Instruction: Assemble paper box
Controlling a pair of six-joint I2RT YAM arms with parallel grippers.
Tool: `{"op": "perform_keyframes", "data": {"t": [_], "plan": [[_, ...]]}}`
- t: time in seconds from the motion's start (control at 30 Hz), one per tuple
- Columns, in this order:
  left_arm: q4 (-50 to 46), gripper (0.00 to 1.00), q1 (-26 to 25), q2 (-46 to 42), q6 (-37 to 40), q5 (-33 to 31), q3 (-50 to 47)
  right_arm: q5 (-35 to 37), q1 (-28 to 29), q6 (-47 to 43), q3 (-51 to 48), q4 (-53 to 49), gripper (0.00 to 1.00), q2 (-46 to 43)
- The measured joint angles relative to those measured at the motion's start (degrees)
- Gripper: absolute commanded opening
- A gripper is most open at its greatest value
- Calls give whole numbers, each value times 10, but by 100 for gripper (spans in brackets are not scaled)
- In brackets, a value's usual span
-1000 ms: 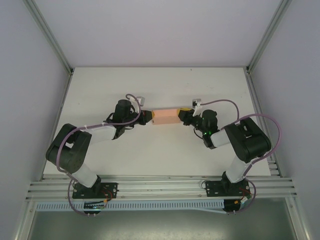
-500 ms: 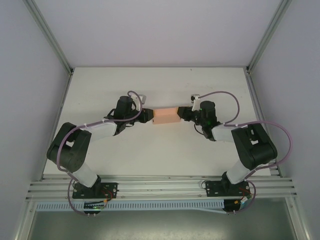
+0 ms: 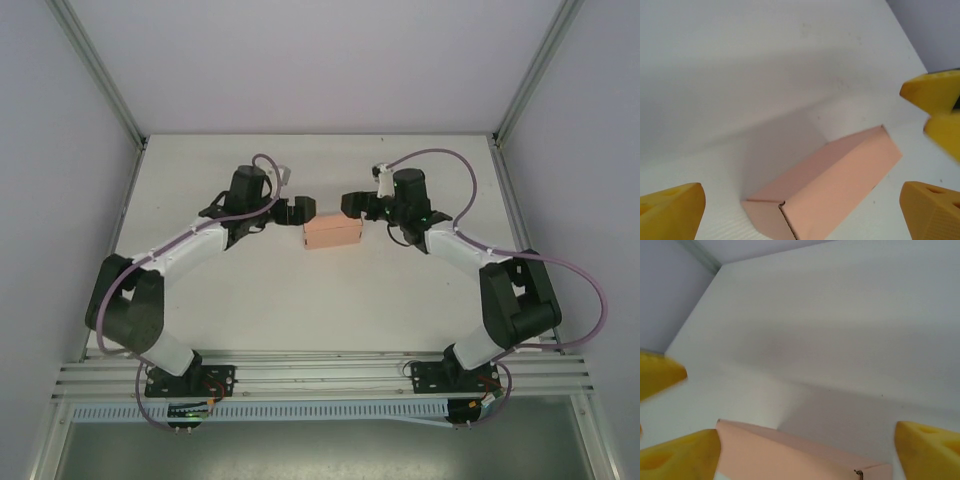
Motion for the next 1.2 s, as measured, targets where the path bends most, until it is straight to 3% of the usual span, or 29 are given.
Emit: {"op": "perform_keyframes", "data": {"t": [0.1, 0.27, 0.5, 0.7, 0.93, 1.13, 1.2], "plan": [[-19, 98, 2, -35, 4, -49, 7, -55, 1, -116, 27, -48, 99, -6], [-33, 98, 30, -82, -1, -103, -22, -138, 15, -370, 175, -256, 99, 37], [-85, 98, 63, -110, -17, -156, -89, -78, 95, -636, 362, -495, 99, 159], [-106, 99, 62, -147, -18, -177, -109, 6, 115, -713, 406, -565, 99, 254], [-117, 98, 62, -170, -22, -191, -132, 63, 114, -748, 466, -604, 98, 302], [-125, 98, 62, -174, -22, -196, -143, 104, 124, -759, 469, -608, 86, 320], [-127, 99, 62, -177, -22, -197, -143, 119, 131, -760, 469, -608, 78, 327]]}}
